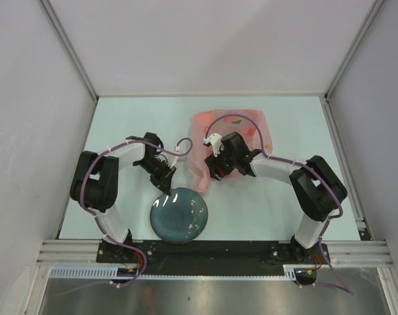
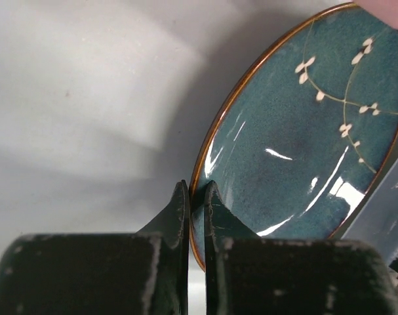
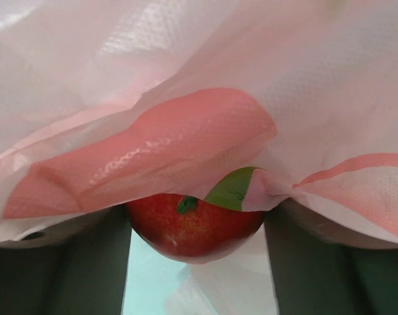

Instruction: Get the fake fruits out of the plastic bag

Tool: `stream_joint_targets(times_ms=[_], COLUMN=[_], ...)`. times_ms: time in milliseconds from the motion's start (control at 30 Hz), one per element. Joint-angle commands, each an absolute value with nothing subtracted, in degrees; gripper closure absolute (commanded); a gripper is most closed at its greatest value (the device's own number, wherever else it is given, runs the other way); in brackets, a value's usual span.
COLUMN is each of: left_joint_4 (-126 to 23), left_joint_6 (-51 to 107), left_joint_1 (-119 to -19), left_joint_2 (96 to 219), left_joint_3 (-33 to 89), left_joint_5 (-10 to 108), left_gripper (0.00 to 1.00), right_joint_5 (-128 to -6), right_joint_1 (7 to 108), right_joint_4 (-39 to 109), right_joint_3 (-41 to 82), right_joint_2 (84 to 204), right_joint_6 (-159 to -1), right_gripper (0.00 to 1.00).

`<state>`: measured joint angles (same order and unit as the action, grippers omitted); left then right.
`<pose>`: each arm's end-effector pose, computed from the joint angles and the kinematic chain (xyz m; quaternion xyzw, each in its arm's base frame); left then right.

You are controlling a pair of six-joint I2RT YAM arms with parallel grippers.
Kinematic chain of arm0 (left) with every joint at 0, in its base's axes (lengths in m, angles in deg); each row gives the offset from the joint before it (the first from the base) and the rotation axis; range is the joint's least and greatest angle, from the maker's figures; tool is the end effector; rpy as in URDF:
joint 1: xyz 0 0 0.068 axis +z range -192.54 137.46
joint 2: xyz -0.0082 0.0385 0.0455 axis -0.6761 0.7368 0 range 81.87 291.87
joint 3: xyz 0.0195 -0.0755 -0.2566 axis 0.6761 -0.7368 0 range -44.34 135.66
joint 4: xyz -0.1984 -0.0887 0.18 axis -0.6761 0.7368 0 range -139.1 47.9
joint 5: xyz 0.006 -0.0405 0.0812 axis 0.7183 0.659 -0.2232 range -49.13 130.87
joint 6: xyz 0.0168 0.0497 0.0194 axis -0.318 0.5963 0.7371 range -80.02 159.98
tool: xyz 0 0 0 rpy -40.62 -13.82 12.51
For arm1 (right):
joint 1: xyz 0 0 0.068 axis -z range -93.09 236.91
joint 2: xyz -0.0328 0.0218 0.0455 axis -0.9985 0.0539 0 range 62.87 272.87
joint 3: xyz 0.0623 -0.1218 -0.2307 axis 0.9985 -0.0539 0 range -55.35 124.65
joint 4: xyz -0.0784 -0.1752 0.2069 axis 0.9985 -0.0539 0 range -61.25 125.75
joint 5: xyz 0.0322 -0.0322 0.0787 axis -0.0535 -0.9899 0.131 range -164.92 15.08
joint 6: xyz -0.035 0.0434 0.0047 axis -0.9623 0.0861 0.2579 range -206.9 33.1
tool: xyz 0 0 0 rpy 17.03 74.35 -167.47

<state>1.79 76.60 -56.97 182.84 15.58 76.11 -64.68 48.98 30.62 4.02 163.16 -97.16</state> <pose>0.2913 -0.0980 0.1324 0.4059 0.8622 -0.3001 0.0424 0.2996 0.2423 0.1583 -0.4076 0.8295 0.1695 0.3422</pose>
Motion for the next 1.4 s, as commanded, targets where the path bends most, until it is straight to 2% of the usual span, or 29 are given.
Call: stream_joint_targets(times_ms=[0,100,167,300,467,500,633,833,1000,1233,1367], left_joint_4=[-4.02,-2.70,-1.38,0.73,1.96,2.13,5.90,7.42,1.45,0.11,1.60], left_joint_6=[75.49,74.96,74.87,74.61,71.72,71.19,69.16,61.90,53.36,51.06,51.06], left_joint_1=[-58.88,-58.53,-58.18,-56.95,-55.37,-54.76,-52.65,-46.85,-44.47,-42.89,-38.94], left_joint_2=[186.81,186.55,185.41,180.76,174.61,173.64,170.29,168.01,162.39,159.30,158.60], left_joint_3=[16.65,18.15,18.94,19.56,19.82,19.82,23.93,31.15,33.09,32.57,32.48], left_joint_5=[73.91,75.49,76.20,76.46,75.68,75.33,74.44,76.20,68.67,55.06,54.40], left_gripper=[0.90,0.56,0.45,0.15,0.08,0.01,0.00,0.00,0.00,0.00,0.00], right_joint_5=[-66.13,-65.35,-62.54,-56.74,-50.75,-50.58,-53.30,-50.93,-48.65,-49.52,-50.40], right_joint_1=[48.85,48.94,48.94,48.94,46.84,45.26,37.71,33.21,29.70,25.39,23.98], right_joint_4=[32.41,26.89,20.76,10.10,3.66,4.62,12.97,22.99,29.50,38.09,39.79], right_joint_3=[6.00,6.00,6.00,6.00,6.00,6.08,6.69,11.97,12.50,13.99,15.66], right_joint_2=[161.15,155.36,151.57,143.13,135.83,135.30,133.97,143.71,153.72,164.19,168.33], right_joint_6=[-99.46,-101.92,-103.07,-103.07,-105.96,-106.49,-112.11,-112.57,-115.89,-119.33,-120.65], right_gripper=[0.47,0.57,0.59,0.60,0.63,0.62,0.61,0.61,0.62,0.59,0.59])
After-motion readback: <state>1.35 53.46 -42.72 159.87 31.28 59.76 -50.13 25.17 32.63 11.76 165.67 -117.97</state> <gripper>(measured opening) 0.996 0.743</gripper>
